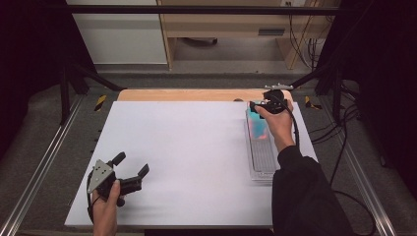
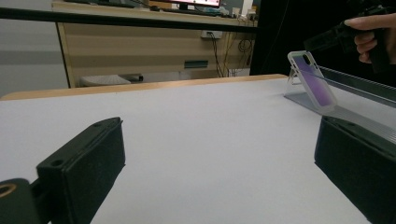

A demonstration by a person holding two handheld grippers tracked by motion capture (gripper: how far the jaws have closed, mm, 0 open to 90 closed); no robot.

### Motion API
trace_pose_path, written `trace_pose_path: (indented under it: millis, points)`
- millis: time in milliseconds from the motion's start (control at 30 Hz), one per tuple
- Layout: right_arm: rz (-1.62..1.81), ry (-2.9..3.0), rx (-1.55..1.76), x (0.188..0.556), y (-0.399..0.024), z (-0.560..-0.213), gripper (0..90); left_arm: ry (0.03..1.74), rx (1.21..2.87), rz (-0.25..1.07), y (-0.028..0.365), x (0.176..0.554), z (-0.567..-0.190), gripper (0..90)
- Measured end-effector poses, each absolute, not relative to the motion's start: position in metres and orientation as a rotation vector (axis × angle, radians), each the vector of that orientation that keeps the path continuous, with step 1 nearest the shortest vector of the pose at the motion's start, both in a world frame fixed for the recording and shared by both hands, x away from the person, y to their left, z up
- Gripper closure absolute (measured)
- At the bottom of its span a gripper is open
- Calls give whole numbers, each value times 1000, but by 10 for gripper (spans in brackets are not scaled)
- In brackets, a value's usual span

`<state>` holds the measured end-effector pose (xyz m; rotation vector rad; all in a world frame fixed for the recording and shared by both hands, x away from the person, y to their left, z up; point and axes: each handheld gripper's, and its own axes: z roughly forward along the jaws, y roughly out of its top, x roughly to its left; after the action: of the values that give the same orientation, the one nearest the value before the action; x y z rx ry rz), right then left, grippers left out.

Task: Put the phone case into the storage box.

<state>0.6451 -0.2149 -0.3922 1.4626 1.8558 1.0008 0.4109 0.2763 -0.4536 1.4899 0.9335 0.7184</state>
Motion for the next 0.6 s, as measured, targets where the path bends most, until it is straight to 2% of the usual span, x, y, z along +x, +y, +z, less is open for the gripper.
trace_pose_path:
  millis: [600]
  points:
    - [1055,1831,1417,631,-211,-376,64,940,1491,711,275,412,-454,5]
